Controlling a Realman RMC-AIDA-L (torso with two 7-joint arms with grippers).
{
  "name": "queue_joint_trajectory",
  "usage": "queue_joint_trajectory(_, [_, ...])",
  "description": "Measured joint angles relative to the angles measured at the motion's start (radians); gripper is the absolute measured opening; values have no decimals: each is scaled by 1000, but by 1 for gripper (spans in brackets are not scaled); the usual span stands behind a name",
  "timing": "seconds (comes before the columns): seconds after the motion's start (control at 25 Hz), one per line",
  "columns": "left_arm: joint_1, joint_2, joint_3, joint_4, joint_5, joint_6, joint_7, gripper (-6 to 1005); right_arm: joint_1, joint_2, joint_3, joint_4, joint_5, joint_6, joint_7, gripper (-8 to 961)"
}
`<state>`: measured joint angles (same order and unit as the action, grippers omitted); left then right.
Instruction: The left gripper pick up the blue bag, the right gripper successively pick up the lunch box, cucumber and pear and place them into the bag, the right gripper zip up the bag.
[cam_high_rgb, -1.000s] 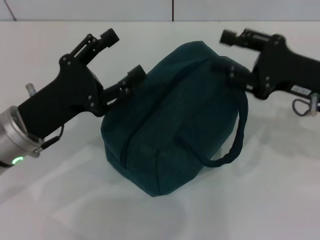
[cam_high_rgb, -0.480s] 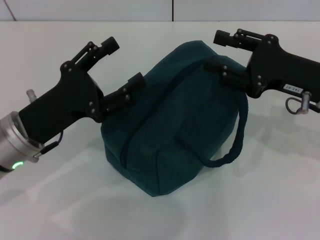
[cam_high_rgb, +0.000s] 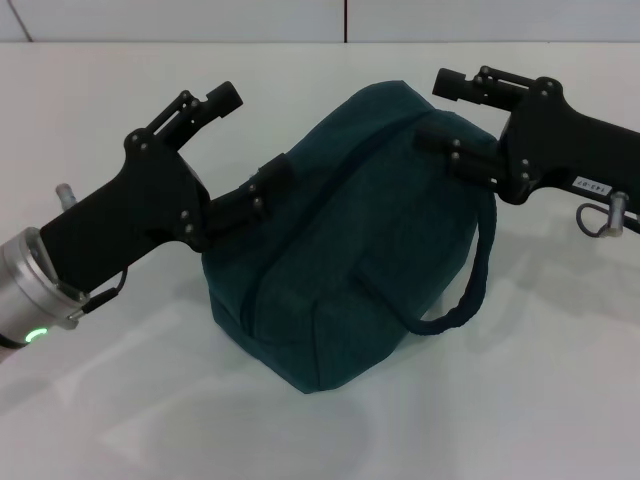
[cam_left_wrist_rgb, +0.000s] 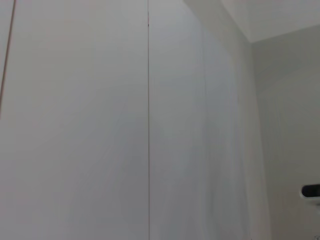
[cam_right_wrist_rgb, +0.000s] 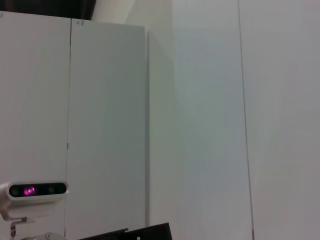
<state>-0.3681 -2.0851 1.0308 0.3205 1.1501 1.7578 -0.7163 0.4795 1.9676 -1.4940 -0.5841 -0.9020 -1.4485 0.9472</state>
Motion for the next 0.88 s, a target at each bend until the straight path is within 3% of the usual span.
queue_joint_trajectory(0.88, [15, -4, 2, -24, 0, 7, 4, 893, -27, 6, 0, 1, 0, -13, 1, 557])
